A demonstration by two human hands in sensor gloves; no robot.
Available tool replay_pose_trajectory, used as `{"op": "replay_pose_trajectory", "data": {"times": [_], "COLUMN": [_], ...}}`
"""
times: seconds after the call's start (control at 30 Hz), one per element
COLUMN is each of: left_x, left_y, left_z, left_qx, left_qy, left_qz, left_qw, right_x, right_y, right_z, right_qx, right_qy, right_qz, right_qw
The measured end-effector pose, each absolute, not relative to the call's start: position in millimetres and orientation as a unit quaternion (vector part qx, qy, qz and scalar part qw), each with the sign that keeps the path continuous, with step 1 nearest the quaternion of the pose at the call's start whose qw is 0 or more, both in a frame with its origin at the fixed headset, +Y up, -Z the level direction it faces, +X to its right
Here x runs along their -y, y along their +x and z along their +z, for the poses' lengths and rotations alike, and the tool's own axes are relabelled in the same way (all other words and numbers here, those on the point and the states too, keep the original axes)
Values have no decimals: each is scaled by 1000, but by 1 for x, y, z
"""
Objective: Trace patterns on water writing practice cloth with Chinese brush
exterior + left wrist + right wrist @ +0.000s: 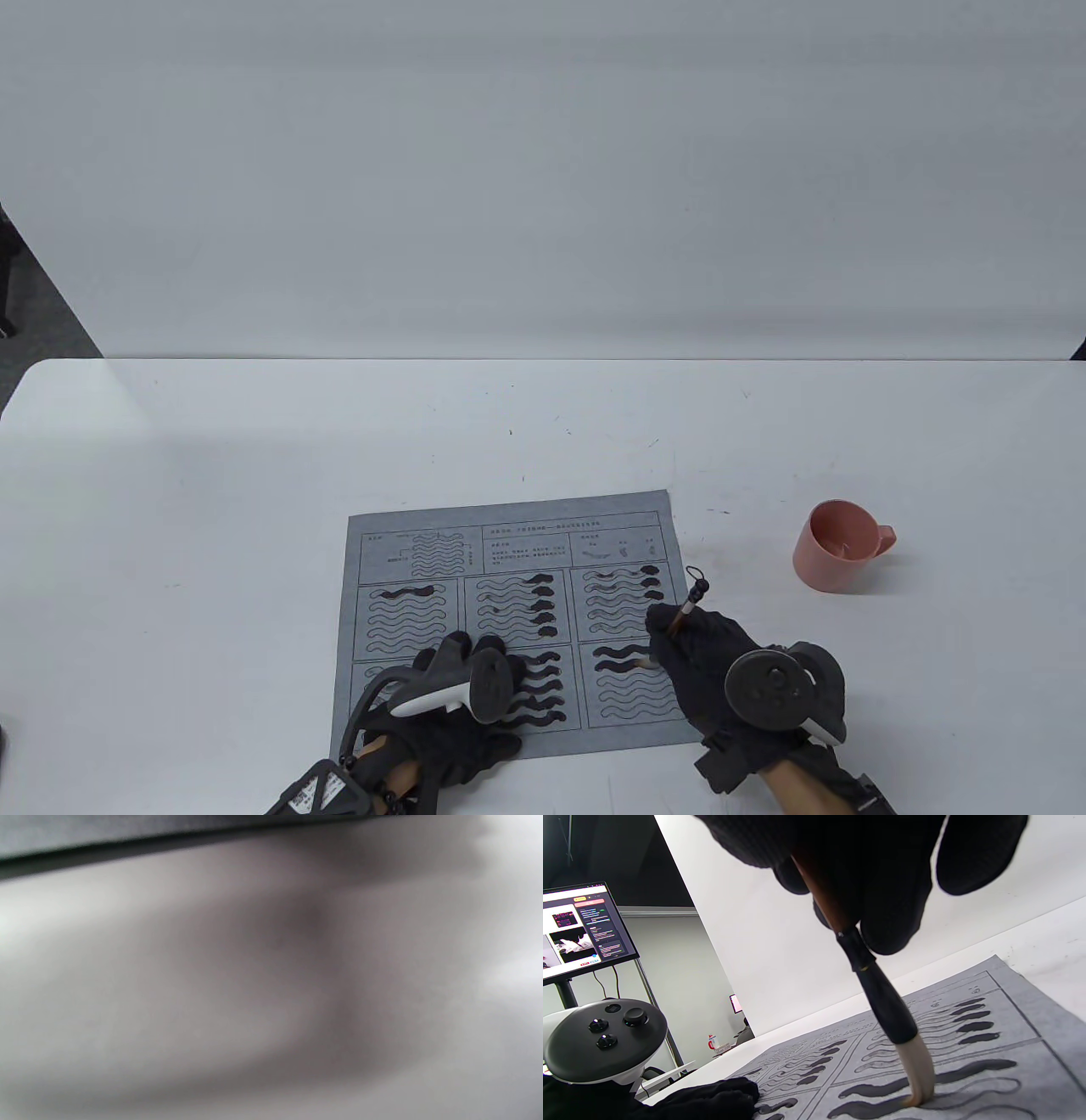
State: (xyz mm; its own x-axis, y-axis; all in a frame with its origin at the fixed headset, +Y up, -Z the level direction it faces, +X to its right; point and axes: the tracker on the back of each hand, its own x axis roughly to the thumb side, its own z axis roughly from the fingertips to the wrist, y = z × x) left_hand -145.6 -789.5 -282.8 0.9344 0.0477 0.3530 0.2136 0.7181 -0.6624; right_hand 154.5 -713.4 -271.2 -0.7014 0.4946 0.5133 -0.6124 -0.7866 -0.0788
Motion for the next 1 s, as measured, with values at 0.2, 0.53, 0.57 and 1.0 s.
{"op": "replay_pose_trajectory", "data": {"times": [0.2, 0.53, 0.57, 1.0], "left_x": [789, 790, 790, 790], "left_y": [-146, -145, -145, -145], "left_z": [-283, -282, -282, -282], "left_qx": [175, 175, 175, 175], "left_qy": [-373, -373, -373, -373], "left_qz": [-46, -46, -46, -46], "left_qw": [910, 910, 910, 910], "right_x": [713, 713, 713, 712], "right_y": [155, 157, 158, 159], "right_z": [-272, -272, -272, -273], "right_qx": [126, 129, 129, 128], "right_qy": [240, 236, 236, 234], "right_qz": [914, 916, 916, 918], "right_qw": [301, 298, 298, 292]}}
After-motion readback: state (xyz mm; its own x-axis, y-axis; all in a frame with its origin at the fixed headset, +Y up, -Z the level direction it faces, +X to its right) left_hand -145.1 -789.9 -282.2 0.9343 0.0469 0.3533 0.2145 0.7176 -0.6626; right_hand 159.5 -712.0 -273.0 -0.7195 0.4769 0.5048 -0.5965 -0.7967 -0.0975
